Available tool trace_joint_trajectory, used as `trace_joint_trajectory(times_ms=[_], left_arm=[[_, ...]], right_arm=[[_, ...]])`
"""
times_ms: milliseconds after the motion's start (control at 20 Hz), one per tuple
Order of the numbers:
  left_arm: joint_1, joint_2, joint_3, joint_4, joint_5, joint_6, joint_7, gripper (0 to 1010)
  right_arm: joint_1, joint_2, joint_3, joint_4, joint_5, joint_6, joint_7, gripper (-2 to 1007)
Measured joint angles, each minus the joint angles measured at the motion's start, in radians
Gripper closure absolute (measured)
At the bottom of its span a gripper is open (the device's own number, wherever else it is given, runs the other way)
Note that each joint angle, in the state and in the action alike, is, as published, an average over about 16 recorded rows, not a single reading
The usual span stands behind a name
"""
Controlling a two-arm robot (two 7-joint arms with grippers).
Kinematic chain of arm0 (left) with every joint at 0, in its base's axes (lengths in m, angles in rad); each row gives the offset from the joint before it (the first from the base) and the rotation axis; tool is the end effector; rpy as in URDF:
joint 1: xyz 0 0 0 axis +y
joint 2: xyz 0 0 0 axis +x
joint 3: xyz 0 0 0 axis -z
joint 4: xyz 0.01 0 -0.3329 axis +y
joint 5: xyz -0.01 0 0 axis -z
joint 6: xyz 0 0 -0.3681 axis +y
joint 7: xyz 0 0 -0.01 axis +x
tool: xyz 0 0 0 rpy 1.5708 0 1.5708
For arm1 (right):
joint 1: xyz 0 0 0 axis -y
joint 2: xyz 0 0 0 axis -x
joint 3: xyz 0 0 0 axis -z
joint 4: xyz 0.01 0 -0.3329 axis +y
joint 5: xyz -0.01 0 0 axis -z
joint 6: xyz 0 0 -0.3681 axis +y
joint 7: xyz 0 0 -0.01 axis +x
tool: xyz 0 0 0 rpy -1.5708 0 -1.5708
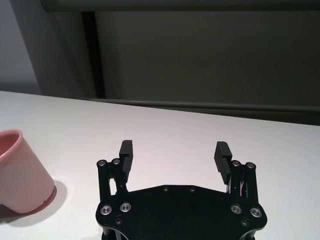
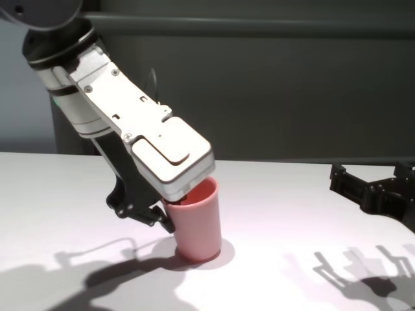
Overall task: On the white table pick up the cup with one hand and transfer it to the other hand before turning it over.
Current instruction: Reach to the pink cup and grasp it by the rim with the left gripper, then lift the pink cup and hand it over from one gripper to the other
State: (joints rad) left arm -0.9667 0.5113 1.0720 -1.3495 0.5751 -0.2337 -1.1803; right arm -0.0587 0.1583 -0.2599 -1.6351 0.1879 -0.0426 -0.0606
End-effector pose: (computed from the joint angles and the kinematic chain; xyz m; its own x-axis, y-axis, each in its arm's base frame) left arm 0.5394 -0.0818 -0.1546 0.5350 -0.7405 0.4068 -0.2735 0.3037 0.9126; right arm 0.3549 0.0482 -0.3513 0.2026 -0.9779 -0.0508 0.9792 0.2026 0.0059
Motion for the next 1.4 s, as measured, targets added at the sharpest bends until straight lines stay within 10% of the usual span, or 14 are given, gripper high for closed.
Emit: trace_joint_trajectory(times_ms=[750, 1400], left_arm=[[-0.027, -0.024, -0.015, 0.020, -0.009, -0.023, 0.039, 962], [-0.151, -0.102, -0.121, 0.079, -0.113, -0.137, 0.192, 962]], right_arm=[[0.000, 0.000, 0.000, 0.000, 0.000, 0.000, 0.000, 3], [0.000, 0.000, 0.000, 0.000, 0.000, 0.000, 0.000, 3]])
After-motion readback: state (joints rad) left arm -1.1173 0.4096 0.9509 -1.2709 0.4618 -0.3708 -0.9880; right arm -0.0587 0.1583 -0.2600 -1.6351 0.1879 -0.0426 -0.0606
